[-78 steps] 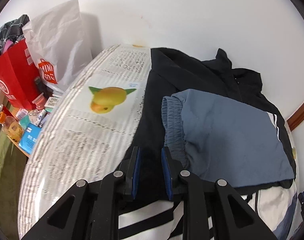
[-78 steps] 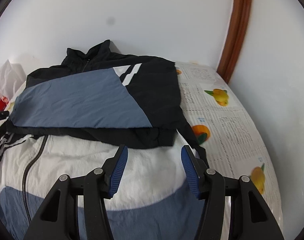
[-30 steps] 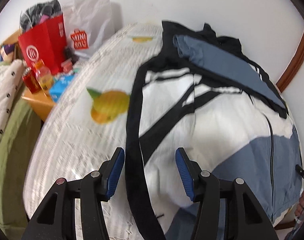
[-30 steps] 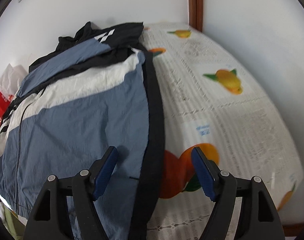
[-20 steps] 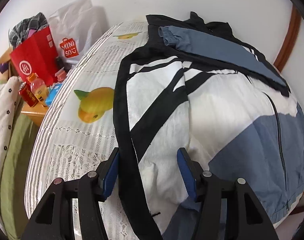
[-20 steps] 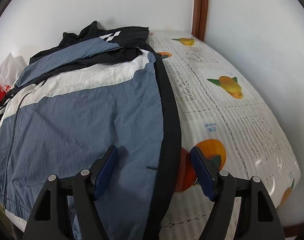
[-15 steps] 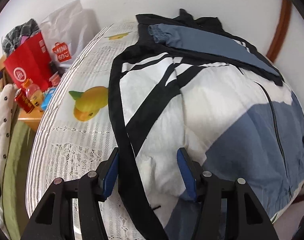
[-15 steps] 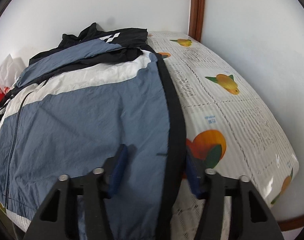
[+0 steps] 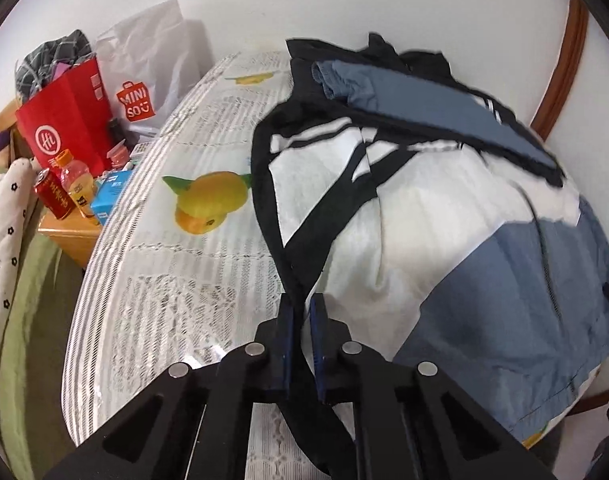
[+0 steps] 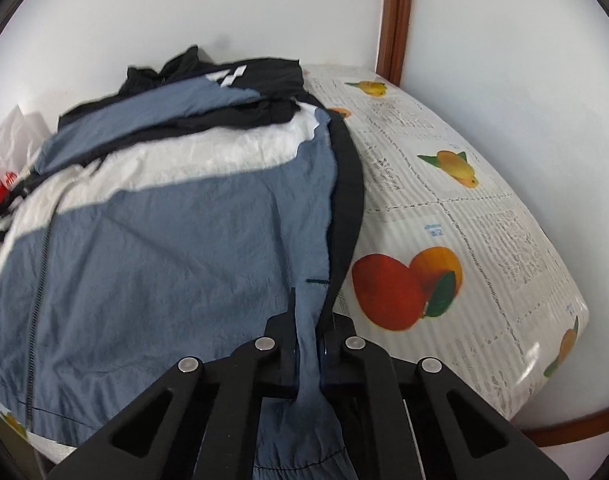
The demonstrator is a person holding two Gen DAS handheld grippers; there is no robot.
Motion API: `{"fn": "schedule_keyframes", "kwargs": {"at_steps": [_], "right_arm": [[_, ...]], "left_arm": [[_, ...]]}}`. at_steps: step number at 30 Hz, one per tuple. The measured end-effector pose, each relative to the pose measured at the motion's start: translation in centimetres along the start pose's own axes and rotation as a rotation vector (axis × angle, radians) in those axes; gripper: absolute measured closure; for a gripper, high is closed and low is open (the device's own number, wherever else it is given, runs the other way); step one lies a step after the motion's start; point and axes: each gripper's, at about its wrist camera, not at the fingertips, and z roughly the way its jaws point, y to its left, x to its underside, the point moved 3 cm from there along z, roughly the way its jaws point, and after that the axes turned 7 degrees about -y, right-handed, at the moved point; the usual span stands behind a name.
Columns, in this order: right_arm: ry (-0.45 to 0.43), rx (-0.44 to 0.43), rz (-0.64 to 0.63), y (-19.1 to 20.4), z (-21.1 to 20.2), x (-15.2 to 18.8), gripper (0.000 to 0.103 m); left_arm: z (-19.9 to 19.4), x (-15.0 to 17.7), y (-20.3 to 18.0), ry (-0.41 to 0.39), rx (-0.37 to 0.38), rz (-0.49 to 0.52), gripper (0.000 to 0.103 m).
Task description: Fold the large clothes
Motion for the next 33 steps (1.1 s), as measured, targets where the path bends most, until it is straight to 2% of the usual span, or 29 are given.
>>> {"fn": "schedule_keyframes", "kwargs": {"at_steps": [6,11,17,25,31,33], "right_arm": [[-0.080,-0.071,0.007,-0.7,-4.7,-1.1,0.099],[-0.156,-0.112,-0.036,-0.4,-8.8,-1.9,0.099],[-0.260,-0.147,-0.019,-0.9,-12.1,-4.1,0.099],[-0.305,-0.149,0.032,-1.1,-10.4,-9.9,0.099],[-0.305,-0.137,0.064,0.1,-6.8,-15.5,0.098],[-0.291,-0.149,0.085,0.3,-5.4,-17.0,0.098]], "left_arm": [[-3.7,-0.8,1.0,-0.065,0.051,-0.084,0.096],[-7.1,-2.0,1.0,-0.144,0.072,-0.099,0.096],[-9.0,-4.5,1.5,-0.229,0.078,-0.119,0.096],[-8.2,-9.3,1.4,-0.302,0.061,-0.143,0.096],[-4.8,-13.5,0.1,-0.323,0.019,-0.137,0.096],[-3.5,-14.9,-0.3,-0.324,0.028,-0.134,0.096]]}}
